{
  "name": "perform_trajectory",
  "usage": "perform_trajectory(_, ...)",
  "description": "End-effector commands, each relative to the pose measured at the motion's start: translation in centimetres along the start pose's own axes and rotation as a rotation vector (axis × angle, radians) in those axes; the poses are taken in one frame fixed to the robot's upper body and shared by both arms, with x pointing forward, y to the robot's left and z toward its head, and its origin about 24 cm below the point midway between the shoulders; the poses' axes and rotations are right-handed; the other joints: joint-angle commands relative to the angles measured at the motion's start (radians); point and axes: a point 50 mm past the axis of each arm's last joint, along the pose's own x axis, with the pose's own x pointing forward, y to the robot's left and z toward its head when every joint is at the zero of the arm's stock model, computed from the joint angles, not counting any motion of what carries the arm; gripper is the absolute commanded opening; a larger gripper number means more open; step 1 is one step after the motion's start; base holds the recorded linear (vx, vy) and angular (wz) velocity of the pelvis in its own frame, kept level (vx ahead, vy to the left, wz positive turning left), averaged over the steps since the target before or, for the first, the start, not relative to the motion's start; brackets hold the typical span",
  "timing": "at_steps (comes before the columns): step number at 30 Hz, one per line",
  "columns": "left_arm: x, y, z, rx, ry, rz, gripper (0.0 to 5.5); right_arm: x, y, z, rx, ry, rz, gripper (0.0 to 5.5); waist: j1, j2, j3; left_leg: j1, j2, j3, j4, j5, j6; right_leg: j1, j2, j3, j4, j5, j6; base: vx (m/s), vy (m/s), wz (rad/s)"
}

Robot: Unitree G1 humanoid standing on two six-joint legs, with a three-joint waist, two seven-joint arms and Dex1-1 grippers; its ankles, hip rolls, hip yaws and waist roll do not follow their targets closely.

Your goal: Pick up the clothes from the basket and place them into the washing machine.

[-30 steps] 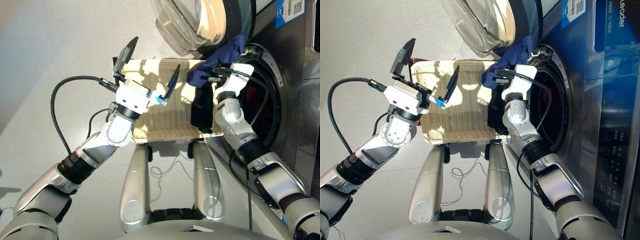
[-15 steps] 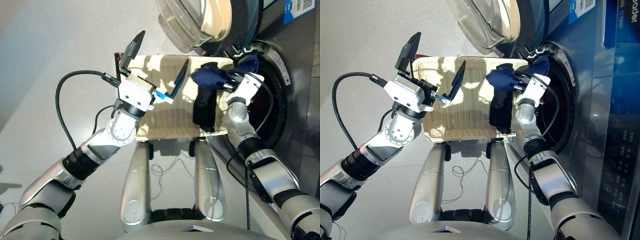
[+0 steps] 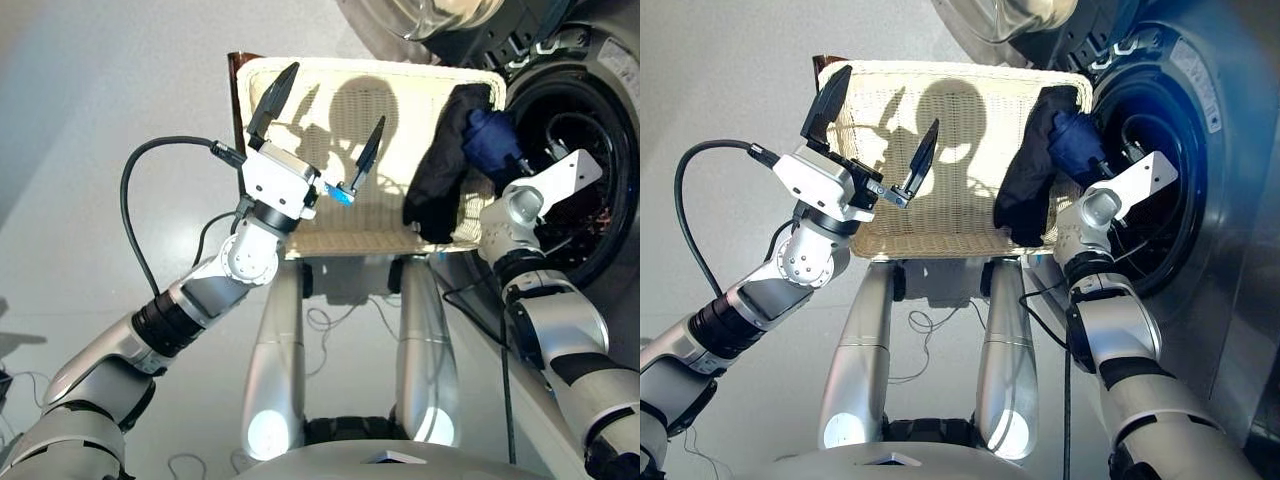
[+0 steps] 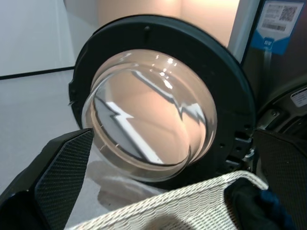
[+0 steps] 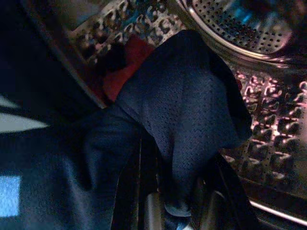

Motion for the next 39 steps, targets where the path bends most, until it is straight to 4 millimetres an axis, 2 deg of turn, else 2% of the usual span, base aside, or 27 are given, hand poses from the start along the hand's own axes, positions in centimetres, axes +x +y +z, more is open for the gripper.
perform_trajectory(1, 0.7, -0.7, 4.2, -0.075, -0.21, -0.002, 5.5, 2.9, -2.7, 5.5, 0.111, -0.161, -0.167, 0.0, -0.017, 0.075, -0.016, -0.01, -0.045, 0.064, -0.025, 0.022, 0.035, -0.008, 0.042, -0.013, 0.028, -0.029, -0.038, 0.0, 0.0, 0.0)
perform_trajectory(4, 0.7, -0.5, 4.7, -0.079, -0.228, 0.003, 5.5, 3.6, -3.5, 7.4, 0.119, -0.214, -0.212, 0.0, -0.018, 0.085, -0.016, -0.047, -0.051, 0.055, -0.007, 0.021, 0.035, -0.049, 0.039, -0.009, 0.059, -0.039, -0.039, 0.0, 0.0, 0.0)
perform_trajectory(5, 0.6, -0.5, 4.8, -0.079, -0.227, 0.0, 5.5, 3.9, -4.0, 8.1, 0.124, -0.235, -0.23, 0.0, -0.018, 0.088, -0.016, -0.055, -0.053, 0.053, 0.009, 0.006, 0.034, -0.061, 0.039, -0.006, 0.08, -0.054, -0.039, 0.0, 0.0, 0.0)
perform_trajectory(7, 0.5, -0.4, 4.8, -0.074, -0.226, -0.002, 5.5, 4.1, -4.3, 8.6, 0.126, -0.247, -0.243, 0.0, -0.018, 0.09, -0.016, -0.067, -0.055, 0.05, 0.018, 0.004, 0.035, -0.075, 0.04, -0.003, 0.093, -0.059, -0.04, 0.0, 0.0, 0.0)
perform_trajectory(9, 0.3, 0.0, 4.9, -0.047, -0.223, 0.007, 5.5, 4.6, -5.7, 10.3, 0.176, -0.295, -0.304, 0.0, -0.023, 0.094, -0.016, -0.111, -0.062, 0.05, 0.058, -0.005, 0.036, -0.119, 0.041, 0.005, 0.142, -0.076, -0.046, 0.0, 0.0, 0.0)
perform_trajectory(16, -0.4, 0.7, 5.2, -0.035, -0.221, 0.059, 5.5, 4.3, -7.0, 14.8, 0.426, -0.451, -0.408, 0.0, -0.028, 0.096, -0.016, -0.221, -0.063, 0.052, 0.144, -0.027, 0.041, -0.233, 0.048, 0.017, 0.234, -0.097, -0.05, 0.0, 0.0, 0.0)
perform_trajectory(19, -0.5, 0.8, 5.2, -0.033, -0.221, 0.058, 5.5, 4.4, -7.5, 15.5, 0.448, -0.465, -0.439, 0.0, -0.029, 0.095, -0.016, -0.245, -0.066, 0.053, 0.167, -0.031, 0.042, -0.256, 0.049, 0.017, 0.256, -0.102, -0.049, 0.0, 0.0, 0.0)
perform_trajectory(22, -0.5, 1.2, 5.4, -0.028, -0.222, 0.065, 5.5, 4.8, -9.0, 16.3, 0.536, -0.453, -0.509, 0.0, -0.031, 0.094, -0.016, -0.249, -0.062, 0.052, 0.168, -0.032, 0.04, -0.264, 0.049, 0.019, 0.262, -0.105, -0.047, 0.0, 0.0, 0.0)
perform_trajectory(27, -0.4, 1.6, 5.4, -0.025, -0.217, 0.064, 5.5, 5.0, -9.0, 15.9, 0.592, -0.42, -0.497, 0.0, -0.031, 0.087, -0.016, -0.251, -0.061, 0.06, 0.18, -0.036, 0.042, -0.264, 0.054, 0.022, 0.267, -0.105, -0.049, 0.0, 0.0, 0.0)
perform_trajectory(28, -0.3, 1.6, 5.4, -0.032, -0.217, 0.067, 5.5, 4.9, -8.5, 15.3, 0.585, -0.402, -0.474, 1.88, -0.031, 0.085, -0.016, -0.25, -0.061, 0.062, 0.183, -0.037, 0.044, -0.263, 0.057, 0.023, 0.268, -0.103, -0.049, 0.0, 0.0, 0.0)
perform_trajectory(29, -0.3, 1.7, 5.4, -0.033, -0.215, 0.069, 5.5, 4.8, -8.2, 15.0, 0.607, -0.389, -0.464, 5.5, -0.034, 0.083, -0.016, -0.249, -0.06, 0.064, 0.184, -0.039, 0.045, -0.261, 0.059, 0.024, 0.266, -0.102, -0.049, 0.0, 0.0, 0.0)
perform_trajectory(34, -0.2, 1.8, 5.2, -0.043, -0.204, 0.081, 5.5, 4.5, -6.5, 13.0, 0.607, -0.325, -0.367, 5.5, -0.036, 0.074, -0.016, -0.244, -0.056, 0.07, 0.183, -0.041, 0.048, -0.256, 0.064, 0.023, 0.261, -0.1, -0.05, 0.0, 0.0, 0.0)
perform_trajectory(36, -0.4, 1.9, 5.1, -0.06, -0.196, 0.084, 5.5, 3.4, -3.8, 10.7, 0.474, -0.3, -0.186, 5.5, -0.035, 0.064, -0.016, -0.246, -0.05, 0.076, 0.181, -0.037, 0.05, -0.256, 0.066, 0.02, 0.257, -0.093, -0.051, 0.0, 0.0, 0.0)
perform_trajectory(39, -0.4, 1.9, 5.1, -0.078, -0.196, 0.095, 5.5, 1.7, -1.8, 7.9, 0.388, -0.267, -0.031, 5.5, -0.04, 0.051, -0.016, -0.247, -0.044, 0.079, 0.178, -0.036, 0.052, -0.252, 0.072, 0.016, 0.245, -0.087, -0.051, 0.0, 0.0, 0.0)
